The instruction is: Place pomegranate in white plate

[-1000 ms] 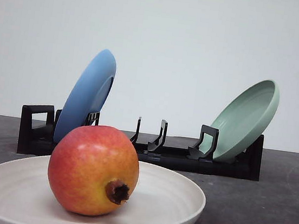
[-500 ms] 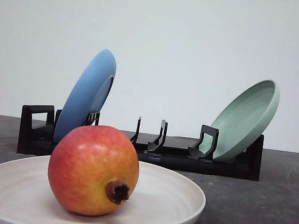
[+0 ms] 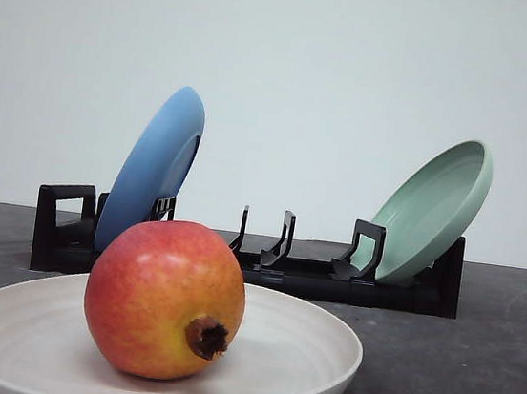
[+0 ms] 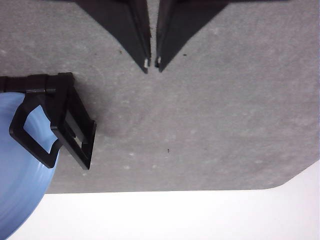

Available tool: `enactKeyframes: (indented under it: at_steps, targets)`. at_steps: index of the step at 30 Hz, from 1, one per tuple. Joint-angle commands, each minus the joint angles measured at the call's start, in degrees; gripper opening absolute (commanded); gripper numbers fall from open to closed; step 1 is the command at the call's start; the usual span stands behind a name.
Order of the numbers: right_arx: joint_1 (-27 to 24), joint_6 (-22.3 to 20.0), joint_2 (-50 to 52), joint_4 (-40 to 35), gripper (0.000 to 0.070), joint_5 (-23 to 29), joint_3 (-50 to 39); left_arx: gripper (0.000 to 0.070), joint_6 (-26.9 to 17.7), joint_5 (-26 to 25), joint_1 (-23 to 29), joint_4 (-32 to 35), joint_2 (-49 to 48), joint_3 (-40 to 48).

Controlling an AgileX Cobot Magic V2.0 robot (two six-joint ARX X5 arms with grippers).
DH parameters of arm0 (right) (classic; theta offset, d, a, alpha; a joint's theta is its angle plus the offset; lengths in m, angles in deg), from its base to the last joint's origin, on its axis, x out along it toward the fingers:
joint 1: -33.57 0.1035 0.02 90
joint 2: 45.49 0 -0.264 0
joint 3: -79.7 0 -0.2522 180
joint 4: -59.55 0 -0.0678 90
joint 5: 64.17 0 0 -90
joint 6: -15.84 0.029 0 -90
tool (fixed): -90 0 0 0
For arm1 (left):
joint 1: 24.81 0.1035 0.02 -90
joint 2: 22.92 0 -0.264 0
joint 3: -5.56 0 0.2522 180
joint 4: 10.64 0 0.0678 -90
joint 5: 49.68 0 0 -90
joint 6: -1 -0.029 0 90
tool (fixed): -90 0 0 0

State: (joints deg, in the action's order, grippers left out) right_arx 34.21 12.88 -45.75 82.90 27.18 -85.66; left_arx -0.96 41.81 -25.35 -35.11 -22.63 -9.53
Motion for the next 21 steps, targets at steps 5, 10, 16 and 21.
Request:
enactKeyframes:
  at_steps: [5, 10, 16, 21]
  targets:
    - [-0.07, 0.63, 0.04, -0.55, 0.0, 0.2, -0.22, 0.0, -0.59, -0.2, 0.04, 0.0, -0.11, 0.63]
    - [-0.09, 0.63, 0.04, -0.55, 0.0, 0.2, -0.22, 0.0, -0.57, -0.2, 0.04, 0.0, -0.11, 0.63]
    - [-0.09, 0.63, 0.04, -0.55, 0.0, 0.2, -0.22, 0.0, -0.57, -0.2, 0.04, 0.0, -0.11, 0.63]
    - [-0.09, 0.63, 0.04, -0.55, 0.0, 0.2, -0.22, 0.0, -0.57, -0.2, 0.04, 0.0, -0.11, 0.63]
